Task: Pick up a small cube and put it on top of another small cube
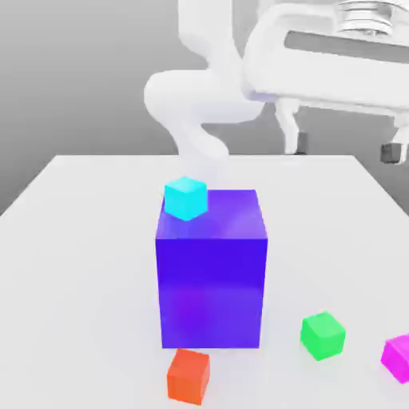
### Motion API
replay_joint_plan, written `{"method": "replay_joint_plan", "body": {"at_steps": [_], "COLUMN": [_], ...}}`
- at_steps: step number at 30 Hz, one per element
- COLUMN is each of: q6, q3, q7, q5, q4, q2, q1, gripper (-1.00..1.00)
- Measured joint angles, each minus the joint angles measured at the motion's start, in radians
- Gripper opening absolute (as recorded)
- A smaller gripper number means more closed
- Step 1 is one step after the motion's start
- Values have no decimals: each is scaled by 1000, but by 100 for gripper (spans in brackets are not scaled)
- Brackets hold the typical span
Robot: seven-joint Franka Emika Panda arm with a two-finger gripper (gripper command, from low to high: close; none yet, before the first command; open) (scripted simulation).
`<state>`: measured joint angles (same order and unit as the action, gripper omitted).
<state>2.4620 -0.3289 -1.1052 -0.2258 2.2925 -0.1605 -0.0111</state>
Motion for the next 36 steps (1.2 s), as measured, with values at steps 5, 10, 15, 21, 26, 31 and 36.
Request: {"method": "replay_joint_plan", "body": {"at_steps": [5,10,15,21,26,31,36], "q6": [44,95,154,269,282,189,159], "q3": [-44,-58,-90,-7,4,-79,-108], "q7": [-94,-163,-203,-283,-291,-220,-103], "q5": [-74,-113,-110,-206,-218,-122,-81], "q4": [-3,-3,-1,-39,-43,-4,110], "q2": [183,357,518,695,712,578,450], "q1": [63,125,188,271,281,216,145], "gripper": [0,0,0,-100,-100,-100,-100]}}
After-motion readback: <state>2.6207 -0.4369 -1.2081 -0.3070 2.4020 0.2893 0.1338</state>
